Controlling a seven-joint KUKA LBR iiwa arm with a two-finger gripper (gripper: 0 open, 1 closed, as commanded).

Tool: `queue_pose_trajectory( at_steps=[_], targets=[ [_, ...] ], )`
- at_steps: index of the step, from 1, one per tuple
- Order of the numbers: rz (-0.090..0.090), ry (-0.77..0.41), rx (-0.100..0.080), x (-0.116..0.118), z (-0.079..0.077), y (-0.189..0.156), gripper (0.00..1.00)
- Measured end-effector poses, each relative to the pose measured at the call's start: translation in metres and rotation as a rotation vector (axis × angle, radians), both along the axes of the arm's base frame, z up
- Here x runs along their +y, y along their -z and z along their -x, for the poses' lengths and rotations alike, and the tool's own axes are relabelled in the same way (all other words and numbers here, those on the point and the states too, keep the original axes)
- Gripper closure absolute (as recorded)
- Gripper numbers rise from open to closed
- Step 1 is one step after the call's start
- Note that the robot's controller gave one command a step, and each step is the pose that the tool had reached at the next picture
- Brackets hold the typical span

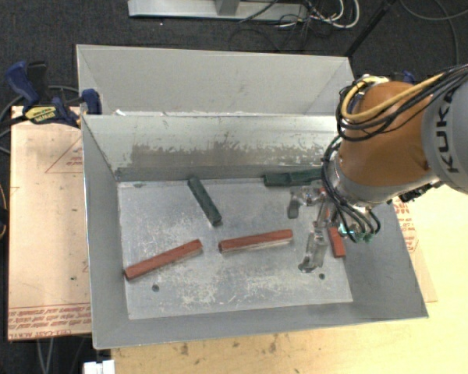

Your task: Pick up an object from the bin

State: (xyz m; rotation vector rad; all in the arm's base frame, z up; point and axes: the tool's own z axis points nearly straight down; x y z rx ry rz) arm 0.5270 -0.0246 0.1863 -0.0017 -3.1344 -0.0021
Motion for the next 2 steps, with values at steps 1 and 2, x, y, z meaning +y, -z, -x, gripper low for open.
queue_pose_trajectory(
  at_steps=[1,2],
  targets=[
    [-0.001,-0.168,-0.003,0.002,-0.039,0.101,0.0],
    [-0.001,-0.06,-0.01,0.028,-0.064,0.117,0.0]
  ],
)
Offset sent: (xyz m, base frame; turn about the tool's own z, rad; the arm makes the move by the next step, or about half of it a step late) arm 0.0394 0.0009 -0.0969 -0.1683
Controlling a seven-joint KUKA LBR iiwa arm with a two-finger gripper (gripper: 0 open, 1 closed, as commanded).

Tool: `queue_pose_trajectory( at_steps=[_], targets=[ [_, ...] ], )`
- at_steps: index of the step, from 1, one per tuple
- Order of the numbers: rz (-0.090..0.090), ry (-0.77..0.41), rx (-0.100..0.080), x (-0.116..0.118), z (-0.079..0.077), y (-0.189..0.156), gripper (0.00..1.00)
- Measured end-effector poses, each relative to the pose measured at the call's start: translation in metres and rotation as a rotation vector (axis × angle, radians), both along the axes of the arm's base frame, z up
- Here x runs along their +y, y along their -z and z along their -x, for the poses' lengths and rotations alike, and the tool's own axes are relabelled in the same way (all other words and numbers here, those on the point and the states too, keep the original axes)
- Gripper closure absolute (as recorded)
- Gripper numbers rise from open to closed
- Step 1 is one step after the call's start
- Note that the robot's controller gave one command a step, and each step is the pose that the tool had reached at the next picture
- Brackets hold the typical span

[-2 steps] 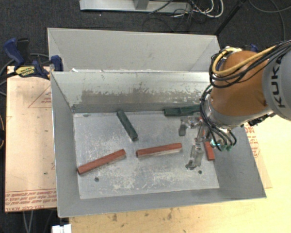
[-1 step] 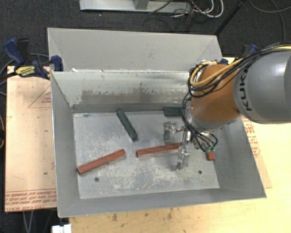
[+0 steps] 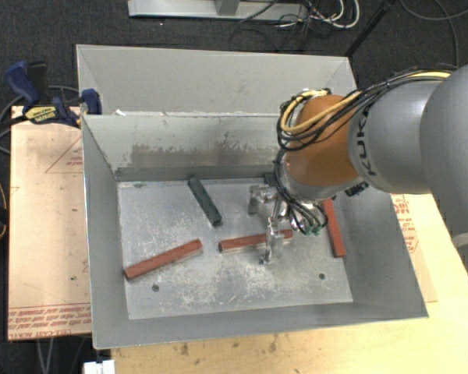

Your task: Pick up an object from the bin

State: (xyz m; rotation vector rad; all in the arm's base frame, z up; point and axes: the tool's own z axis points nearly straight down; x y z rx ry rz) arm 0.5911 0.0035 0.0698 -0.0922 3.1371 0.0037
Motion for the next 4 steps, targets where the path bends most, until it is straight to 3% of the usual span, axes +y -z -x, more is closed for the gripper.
queue_pose_trajectory(
  at_steps=[1,2,3,4],
  targets=[
    [0.001,0.0,-0.001,-0.001,0.0,-0.001,1.0],
    [0.003,-0.046,-0.011,-0.012,-0.024,-0.129,1.0],
    [0.002,-0.046,-0.001,-0.011,-0.022,-0.124,0.0],
    [0.0,-0.099,0.011,0.027,0.04,0.004,0.0]
  ],
)
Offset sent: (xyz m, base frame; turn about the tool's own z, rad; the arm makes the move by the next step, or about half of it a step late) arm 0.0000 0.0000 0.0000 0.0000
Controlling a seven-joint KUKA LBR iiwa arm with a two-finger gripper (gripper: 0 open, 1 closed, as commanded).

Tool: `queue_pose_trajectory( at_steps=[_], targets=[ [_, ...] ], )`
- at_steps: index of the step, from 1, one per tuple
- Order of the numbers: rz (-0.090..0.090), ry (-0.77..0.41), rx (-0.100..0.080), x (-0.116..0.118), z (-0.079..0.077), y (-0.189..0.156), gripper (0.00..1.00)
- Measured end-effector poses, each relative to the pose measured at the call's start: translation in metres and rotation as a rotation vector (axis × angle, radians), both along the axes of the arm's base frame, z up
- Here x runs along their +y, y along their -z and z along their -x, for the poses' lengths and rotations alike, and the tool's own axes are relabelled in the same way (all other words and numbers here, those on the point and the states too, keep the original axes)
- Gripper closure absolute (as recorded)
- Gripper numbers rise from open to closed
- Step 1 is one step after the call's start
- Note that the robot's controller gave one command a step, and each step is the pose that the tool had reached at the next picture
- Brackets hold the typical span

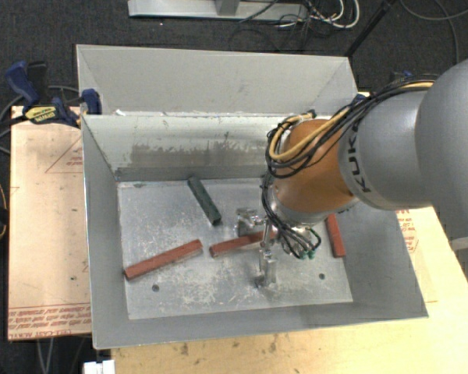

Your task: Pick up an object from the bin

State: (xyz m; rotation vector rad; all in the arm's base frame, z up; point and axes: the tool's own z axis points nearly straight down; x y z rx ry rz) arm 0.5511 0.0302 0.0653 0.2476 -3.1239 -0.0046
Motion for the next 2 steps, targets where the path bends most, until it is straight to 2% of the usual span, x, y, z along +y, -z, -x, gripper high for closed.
queue_pose_trajectory(
  at_steps=[1,2],
  targets=[
    [0.001,0.002,-0.011,-0.001,-0.004,-0.005,1.0],
    [-0.002,-0.474,-0.016,0.049,0.032,-0.092,1.0]
  ],
)
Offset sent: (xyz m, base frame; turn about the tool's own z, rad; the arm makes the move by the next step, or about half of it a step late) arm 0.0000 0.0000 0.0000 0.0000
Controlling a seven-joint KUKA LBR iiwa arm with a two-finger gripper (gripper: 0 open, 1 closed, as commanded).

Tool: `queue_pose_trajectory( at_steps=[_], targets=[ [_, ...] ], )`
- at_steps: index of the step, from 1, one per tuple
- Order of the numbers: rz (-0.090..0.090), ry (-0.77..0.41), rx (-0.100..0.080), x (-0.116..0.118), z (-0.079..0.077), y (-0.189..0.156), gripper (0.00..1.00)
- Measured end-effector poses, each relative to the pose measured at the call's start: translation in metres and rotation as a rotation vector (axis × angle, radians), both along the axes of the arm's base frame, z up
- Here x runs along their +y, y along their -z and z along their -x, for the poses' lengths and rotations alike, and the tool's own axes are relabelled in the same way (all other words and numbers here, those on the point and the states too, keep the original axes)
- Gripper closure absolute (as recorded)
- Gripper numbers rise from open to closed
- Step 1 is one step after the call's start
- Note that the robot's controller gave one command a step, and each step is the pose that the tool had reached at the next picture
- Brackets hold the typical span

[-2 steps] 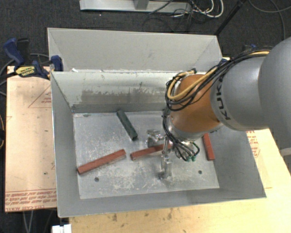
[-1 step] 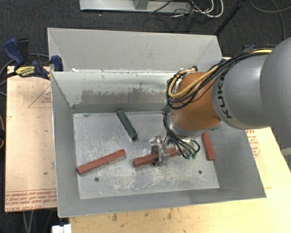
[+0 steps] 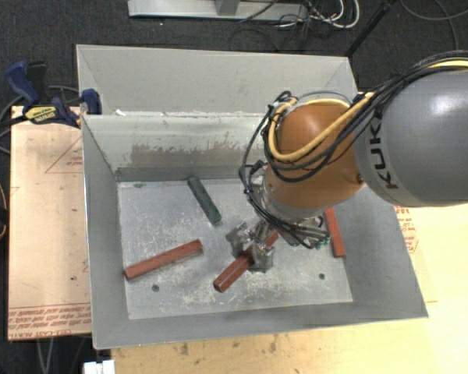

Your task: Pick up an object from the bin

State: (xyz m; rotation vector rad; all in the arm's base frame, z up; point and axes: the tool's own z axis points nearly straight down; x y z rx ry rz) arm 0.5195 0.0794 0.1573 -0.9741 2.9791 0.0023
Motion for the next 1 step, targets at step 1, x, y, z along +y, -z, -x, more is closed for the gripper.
queue_pose_trajectory(
  at_steps=[1],
  targets=[
    [0.001,0.001,-0.003,0.0112,0.0048,-0.0638,1.0]
  ],
)
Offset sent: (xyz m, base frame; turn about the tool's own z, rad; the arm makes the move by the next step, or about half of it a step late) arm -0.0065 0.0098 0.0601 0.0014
